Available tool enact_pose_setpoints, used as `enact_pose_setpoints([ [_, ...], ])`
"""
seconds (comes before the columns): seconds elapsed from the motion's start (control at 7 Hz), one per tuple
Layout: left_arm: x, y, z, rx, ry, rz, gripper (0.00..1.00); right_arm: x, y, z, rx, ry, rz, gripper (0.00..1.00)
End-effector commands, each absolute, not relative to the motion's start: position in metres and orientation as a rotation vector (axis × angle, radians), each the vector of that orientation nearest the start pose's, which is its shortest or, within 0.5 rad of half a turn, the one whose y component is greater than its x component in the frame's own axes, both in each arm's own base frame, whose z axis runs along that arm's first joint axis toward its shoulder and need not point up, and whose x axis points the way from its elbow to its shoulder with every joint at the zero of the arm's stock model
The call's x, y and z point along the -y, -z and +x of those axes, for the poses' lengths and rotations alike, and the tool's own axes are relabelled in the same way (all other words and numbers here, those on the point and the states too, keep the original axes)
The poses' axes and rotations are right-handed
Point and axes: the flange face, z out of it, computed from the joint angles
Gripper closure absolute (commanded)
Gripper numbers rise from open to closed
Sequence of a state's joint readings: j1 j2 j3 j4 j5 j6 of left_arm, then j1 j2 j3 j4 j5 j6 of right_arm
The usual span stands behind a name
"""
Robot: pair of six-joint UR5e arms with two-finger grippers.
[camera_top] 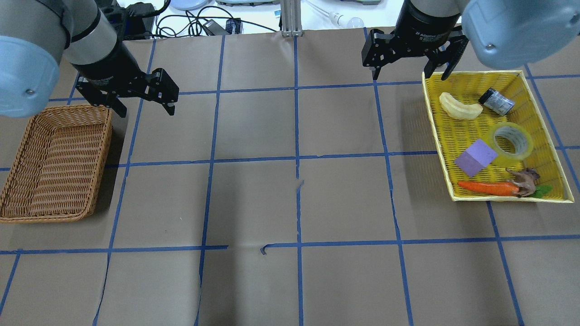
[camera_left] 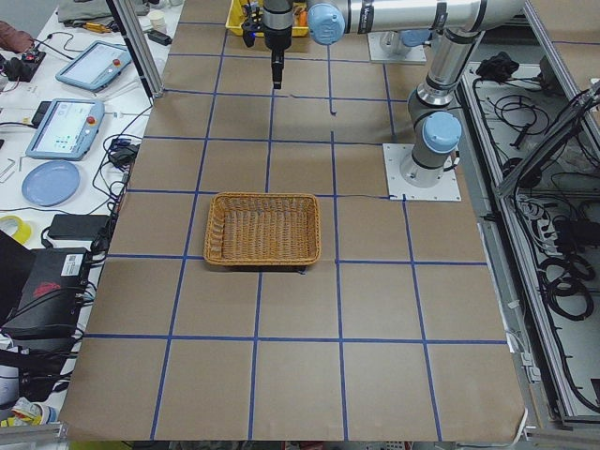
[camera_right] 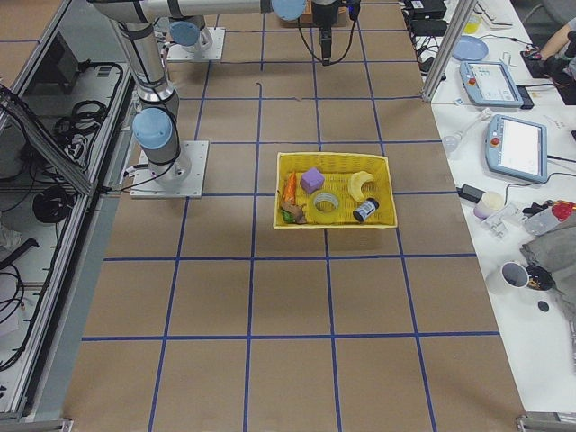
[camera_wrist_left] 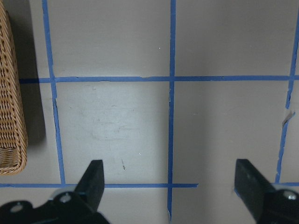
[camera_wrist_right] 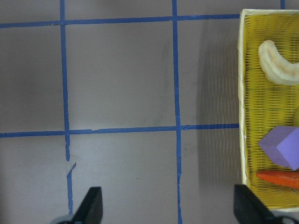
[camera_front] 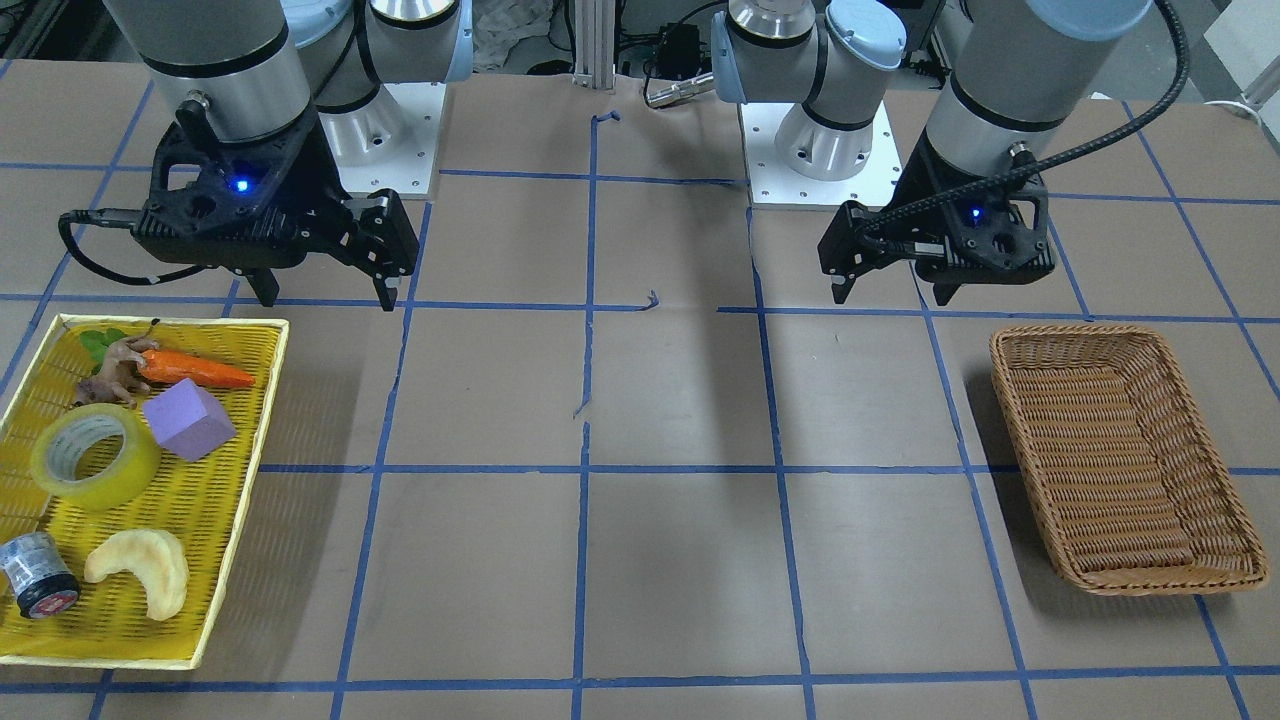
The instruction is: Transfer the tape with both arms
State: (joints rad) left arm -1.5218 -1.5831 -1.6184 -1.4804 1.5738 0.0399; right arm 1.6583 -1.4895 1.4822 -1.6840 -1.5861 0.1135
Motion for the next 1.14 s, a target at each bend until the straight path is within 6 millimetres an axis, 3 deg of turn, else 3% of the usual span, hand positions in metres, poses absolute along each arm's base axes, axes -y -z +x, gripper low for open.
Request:
enact_pose_setpoints([
  [0.0,0.5058,-0.4668,-0.1083,-3.137,0.045,-0.017,0.00,0.5244,-0.5023,0.1774,-3.139,0.192,0.045,0.00],
  [1.0,0.5075,-0.4648,-0.1084,-3.139,0.043,-0.017,0.00,0.5276,-0.5062,0.1713,-3.127,0.194,0.087,0.00],
])
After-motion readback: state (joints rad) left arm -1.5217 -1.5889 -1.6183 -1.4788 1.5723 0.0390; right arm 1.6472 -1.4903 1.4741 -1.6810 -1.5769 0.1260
